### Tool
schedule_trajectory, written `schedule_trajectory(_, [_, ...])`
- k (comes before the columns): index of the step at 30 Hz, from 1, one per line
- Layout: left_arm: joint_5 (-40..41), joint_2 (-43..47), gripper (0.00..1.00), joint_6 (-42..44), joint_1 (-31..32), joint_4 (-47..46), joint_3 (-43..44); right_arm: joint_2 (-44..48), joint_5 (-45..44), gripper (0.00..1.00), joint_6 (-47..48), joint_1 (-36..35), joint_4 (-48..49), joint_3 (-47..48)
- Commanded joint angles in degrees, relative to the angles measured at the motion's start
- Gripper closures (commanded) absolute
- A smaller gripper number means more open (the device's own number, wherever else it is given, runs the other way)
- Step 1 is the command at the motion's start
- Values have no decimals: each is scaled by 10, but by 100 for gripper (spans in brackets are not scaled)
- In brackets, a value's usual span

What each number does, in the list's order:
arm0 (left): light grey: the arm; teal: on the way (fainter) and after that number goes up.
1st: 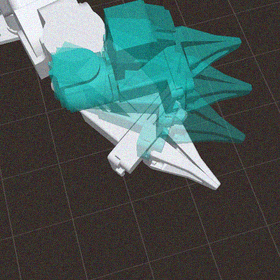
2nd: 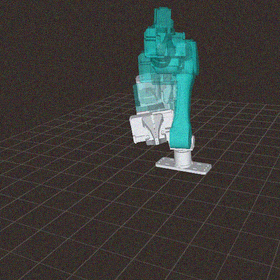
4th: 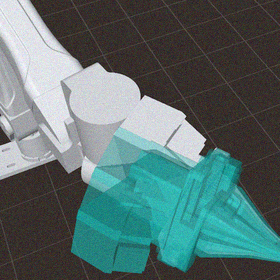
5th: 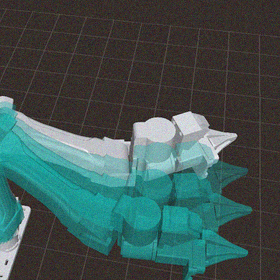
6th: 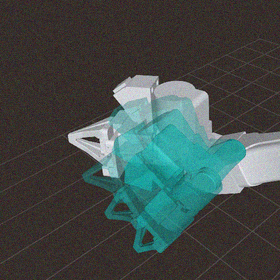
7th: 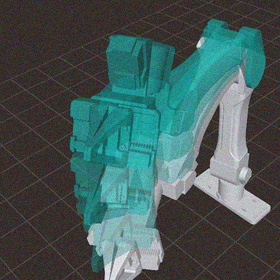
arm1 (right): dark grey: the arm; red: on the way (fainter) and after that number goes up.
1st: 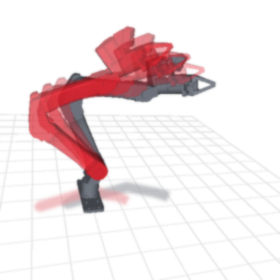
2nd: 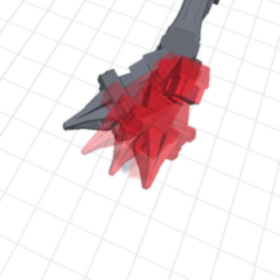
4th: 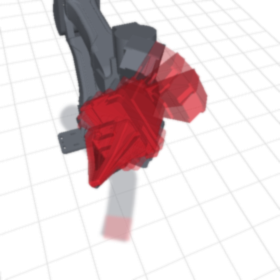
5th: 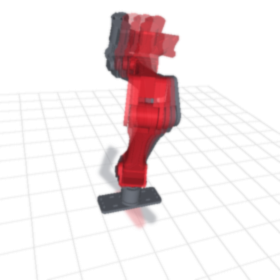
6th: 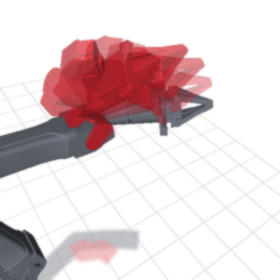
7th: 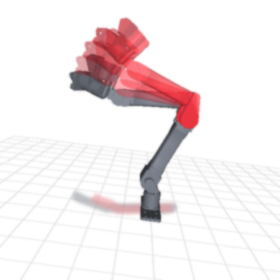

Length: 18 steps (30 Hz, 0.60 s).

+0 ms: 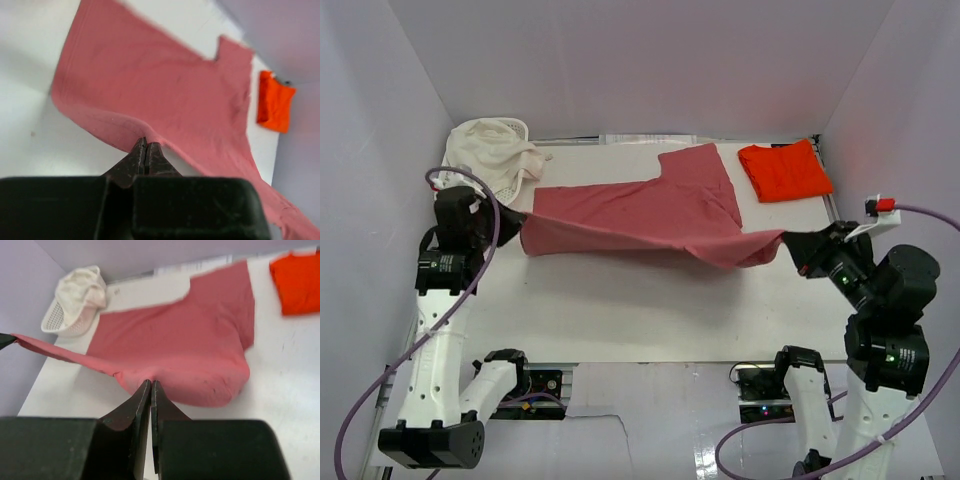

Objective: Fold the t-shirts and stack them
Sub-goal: Flatten out the tshirt

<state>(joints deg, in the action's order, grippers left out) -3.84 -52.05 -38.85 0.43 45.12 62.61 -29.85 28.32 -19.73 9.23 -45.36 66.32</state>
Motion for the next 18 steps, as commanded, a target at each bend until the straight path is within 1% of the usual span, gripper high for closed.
schedule_trajectory(1, [14, 25, 100, 61, -3, -58, 86, -70, 6, 92, 23, -3, 128, 71])
schedule_trajectory(2, [26, 21, 100, 65, -3, -64, 117, -89, 19, 92, 28, -3, 138, 91])
schedule_trajectory(5, [30, 13, 100, 75, -3, -77, 156, -159, 45, 92, 30, -3, 165, 170])
schedule_trajectory(6, [30, 11, 100, 73, -3, -79, 181, -179, 74, 92, 28, -3, 187, 187])
schedule_trajectory(7, [30, 15, 100, 73, -3, -84, 191, -186, 84, 92, 24, -3, 192, 226])
schedule_trajectory(8, [30, 30, 100, 72, -3, -100, 200, -188, 92, 92, 23, -3, 205, 241])
schedule_trajectory(10, [30, 51, 100, 74, -3, -121, 202, -181, 95, 92, 35, -4, 218, 273])
schedule_trajectory(12, [66, 84, 100, 80, -3, -145, 202, -162, 93, 92, 57, -3, 231, 289])
schedule_trajectory(15, [97, 109, 100, 85, -3, -153, 211, -128, 96, 92, 92, -3, 249, 308])
schedule_trajectory(17, [111, 135, 100, 87, -3, -158, 212, -112, 122, 92, 101, -4, 270, 324])
schedule_trajectory(18, [122, 145, 100, 88, -3, -161, 210, -89, 128, 92, 100, -4, 286, 324])
